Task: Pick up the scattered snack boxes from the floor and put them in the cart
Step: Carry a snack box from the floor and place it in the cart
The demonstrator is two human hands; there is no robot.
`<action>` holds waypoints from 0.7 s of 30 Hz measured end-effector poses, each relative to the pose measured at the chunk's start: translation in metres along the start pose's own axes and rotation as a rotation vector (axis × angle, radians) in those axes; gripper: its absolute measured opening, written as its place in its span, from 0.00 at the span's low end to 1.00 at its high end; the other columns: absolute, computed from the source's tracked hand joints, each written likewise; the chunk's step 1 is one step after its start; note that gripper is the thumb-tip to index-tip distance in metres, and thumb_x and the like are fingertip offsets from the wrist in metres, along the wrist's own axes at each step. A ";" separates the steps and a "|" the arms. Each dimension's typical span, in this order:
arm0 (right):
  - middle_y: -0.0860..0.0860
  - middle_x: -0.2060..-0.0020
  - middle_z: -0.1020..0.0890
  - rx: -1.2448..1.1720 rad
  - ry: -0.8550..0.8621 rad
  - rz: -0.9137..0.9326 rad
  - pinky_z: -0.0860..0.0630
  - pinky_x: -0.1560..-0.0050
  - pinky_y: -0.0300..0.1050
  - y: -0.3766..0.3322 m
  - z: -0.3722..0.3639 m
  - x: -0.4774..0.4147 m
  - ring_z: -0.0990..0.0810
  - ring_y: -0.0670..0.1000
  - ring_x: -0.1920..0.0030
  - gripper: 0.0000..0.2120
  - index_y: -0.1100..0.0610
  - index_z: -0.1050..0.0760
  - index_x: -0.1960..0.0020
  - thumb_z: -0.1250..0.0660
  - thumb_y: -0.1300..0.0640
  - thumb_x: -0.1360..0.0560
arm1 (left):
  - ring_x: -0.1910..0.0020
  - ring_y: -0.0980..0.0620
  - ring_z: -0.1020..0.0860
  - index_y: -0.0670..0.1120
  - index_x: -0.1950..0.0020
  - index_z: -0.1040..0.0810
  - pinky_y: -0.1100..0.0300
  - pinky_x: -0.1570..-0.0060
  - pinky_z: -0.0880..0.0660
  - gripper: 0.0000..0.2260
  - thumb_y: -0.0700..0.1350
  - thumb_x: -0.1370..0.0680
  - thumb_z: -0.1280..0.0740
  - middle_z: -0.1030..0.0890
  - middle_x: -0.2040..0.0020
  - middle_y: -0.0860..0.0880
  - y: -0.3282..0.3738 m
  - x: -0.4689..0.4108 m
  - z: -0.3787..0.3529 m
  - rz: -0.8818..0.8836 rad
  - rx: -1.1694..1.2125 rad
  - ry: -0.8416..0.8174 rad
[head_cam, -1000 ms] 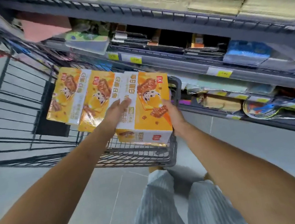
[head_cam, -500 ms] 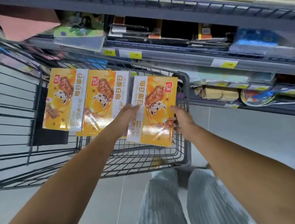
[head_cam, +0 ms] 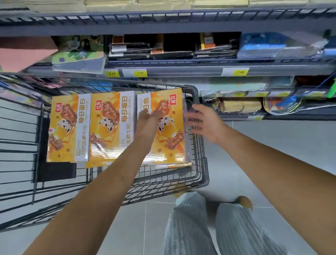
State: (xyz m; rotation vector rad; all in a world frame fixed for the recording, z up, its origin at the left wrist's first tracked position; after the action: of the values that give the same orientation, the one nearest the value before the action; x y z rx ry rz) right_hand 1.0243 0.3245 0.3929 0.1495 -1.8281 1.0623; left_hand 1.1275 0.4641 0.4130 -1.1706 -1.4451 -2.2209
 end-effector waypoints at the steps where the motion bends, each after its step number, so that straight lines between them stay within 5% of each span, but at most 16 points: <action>1: 0.56 0.41 0.22 -0.033 -0.007 0.010 0.28 0.56 0.45 -0.006 0.010 0.008 0.23 0.57 0.45 0.08 0.53 0.30 0.44 0.45 0.52 0.19 | 0.30 0.47 0.32 0.49 0.26 0.38 0.47 0.30 0.37 0.27 0.49 0.22 0.34 0.31 0.29 0.48 0.005 0.008 -0.011 -0.011 -0.002 -0.011; 8: 0.54 0.43 0.21 -0.145 0.062 0.081 0.29 0.58 0.45 -0.013 0.117 0.052 0.23 0.56 0.45 0.09 0.52 0.31 0.41 0.44 0.50 0.19 | 0.34 0.47 0.27 0.46 0.31 0.30 0.54 0.42 0.29 0.21 0.51 0.22 0.34 0.27 0.33 0.46 0.021 0.057 -0.104 -0.150 -0.156 -0.111; 11: 0.51 0.50 0.19 -0.201 0.126 0.115 0.29 0.51 0.46 -0.005 0.193 0.087 0.23 0.54 0.46 0.08 0.51 0.29 0.46 0.45 0.51 0.20 | 0.39 0.50 0.25 0.46 0.30 0.31 0.53 0.42 0.29 0.20 0.50 0.21 0.36 0.25 0.39 0.50 0.016 0.096 -0.179 -0.190 -0.234 -0.208; 15: 0.51 0.50 0.19 -0.274 0.202 0.156 0.30 0.46 0.48 0.007 0.278 0.126 0.20 0.51 0.53 0.11 0.51 0.31 0.40 0.45 0.51 0.20 | 0.49 0.51 0.23 0.44 0.33 0.28 0.60 0.59 0.30 0.16 0.45 0.21 0.36 0.24 0.47 0.49 0.001 0.147 -0.269 -0.218 -0.277 -0.292; 19: 0.49 0.56 0.19 -0.317 0.306 0.193 0.30 0.56 0.44 0.030 0.381 0.181 0.21 0.48 0.59 0.08 0.50 0.26 0.48 0.43 0.50 0.21 | 0.58 0.55 0.23 0.50 0.48 0.23 0.61 0.60 0.31 0.04 0.45 0.22 0.35 0.23 0.58 0.54 -0.026 0.214 -0.374 -0.249 -0.315 -0.387; 21: 0.50 0.53 0.19 -0.351 0.356 0.216 0.30 0.57 0.43 0.045 0.430 0.206 0.21 0.48 0.59 0.07 0.50 0.27 0.52 0.43 0.51 0.21 | 0.57 0.55 0.23 0.51 0.56 0.25 0.62 0.63 0.34 0.04 0.46 0.21 0.36 0.22 0.55 0.52 -0.041 0.249 -0.423 -0.278 -0.359 -0.469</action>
State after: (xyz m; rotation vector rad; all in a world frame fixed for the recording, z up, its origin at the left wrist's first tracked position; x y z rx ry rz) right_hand 0.6017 0.1120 0.4685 -0.4293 -1.6946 0.8313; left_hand 0.7356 0.1762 0.4888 -1.8032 -1.4793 -2.5948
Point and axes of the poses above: each hand's wrist, its own x-axis away from the middle knuckle, its own z-axis out of the back of the hand, y = z × x, the point moved 5 cm from there along -x, towards the middle knuckle
